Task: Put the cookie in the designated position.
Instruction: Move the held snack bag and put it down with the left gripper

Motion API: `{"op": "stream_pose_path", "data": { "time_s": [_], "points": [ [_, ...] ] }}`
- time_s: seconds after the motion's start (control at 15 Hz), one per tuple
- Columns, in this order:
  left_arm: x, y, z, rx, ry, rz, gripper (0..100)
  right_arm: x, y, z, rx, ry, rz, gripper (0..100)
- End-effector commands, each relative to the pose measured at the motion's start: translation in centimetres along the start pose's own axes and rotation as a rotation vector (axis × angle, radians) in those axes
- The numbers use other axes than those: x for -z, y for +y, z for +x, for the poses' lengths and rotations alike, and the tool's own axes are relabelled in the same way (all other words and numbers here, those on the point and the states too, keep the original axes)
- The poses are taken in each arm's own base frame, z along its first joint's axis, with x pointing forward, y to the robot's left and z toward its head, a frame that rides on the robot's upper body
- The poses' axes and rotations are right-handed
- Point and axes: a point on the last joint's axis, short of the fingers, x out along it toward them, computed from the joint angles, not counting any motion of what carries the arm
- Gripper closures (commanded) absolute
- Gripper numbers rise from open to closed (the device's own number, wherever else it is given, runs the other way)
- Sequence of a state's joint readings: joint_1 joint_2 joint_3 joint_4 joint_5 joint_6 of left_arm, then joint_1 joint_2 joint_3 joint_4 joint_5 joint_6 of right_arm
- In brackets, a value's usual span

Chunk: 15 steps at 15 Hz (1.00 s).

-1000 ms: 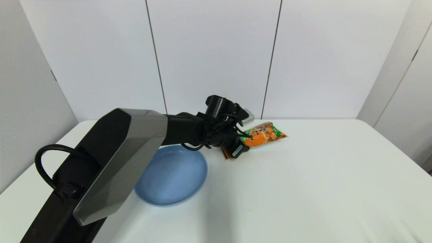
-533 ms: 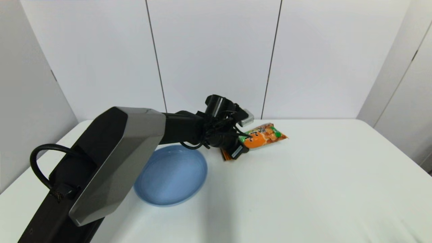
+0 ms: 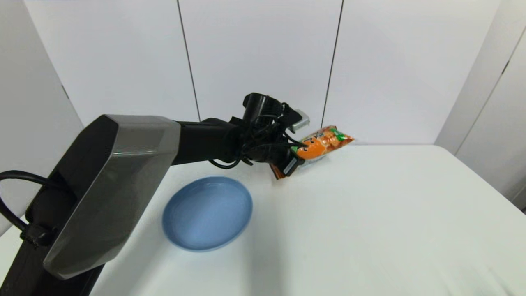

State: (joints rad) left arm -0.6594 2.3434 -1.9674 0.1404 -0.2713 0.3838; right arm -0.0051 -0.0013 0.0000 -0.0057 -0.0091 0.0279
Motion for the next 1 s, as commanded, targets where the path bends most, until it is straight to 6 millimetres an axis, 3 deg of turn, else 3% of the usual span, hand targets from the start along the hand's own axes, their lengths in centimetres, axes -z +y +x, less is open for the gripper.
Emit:
{"op": "stream_pose_path", "data": {
  "time_s": [0.07, 0.27, 0.47, 0.67, 0.87, 1.0],
  "points": [
    [-4.6, -0.5, -4.3, -0.041, -0.16, -0.009, 100, 0.0, 0.0, 0.0, 0.001, 0.002, 0.001, 0],
    [-6.7, -0.5, -9.2, -0.079, -0.22, 0.003, 100, 0.0, 0.0, 0.0, 0.001, 0.002, 0.001, 0],
    [-6.2, 1.1, -15.5, -0.171, -0.219, -0.017, 100, 0.0, 0.0, 0.0, 0.001, 0.002, 0.0, 0],
    [-3.1, 2.6, -21.0, -0.34, -0.135, -0.087, 100, 0.0, 0.0, 0.0, 0.001, 0.002, 0.0, 0],
    [1.6, 4.4, -27.1, -0.506, -0.053, -0.187, 100, 0.0, 0.0, 0.0, 0.001, 0.002, 0.0, 0],
    [4.3, 4.1, -29.6, -0.573, -0.016, -0.306, 100, 0.0, 0.0, 0.0, 0.0, 0.002, 0.001, 0]
  ]
}}
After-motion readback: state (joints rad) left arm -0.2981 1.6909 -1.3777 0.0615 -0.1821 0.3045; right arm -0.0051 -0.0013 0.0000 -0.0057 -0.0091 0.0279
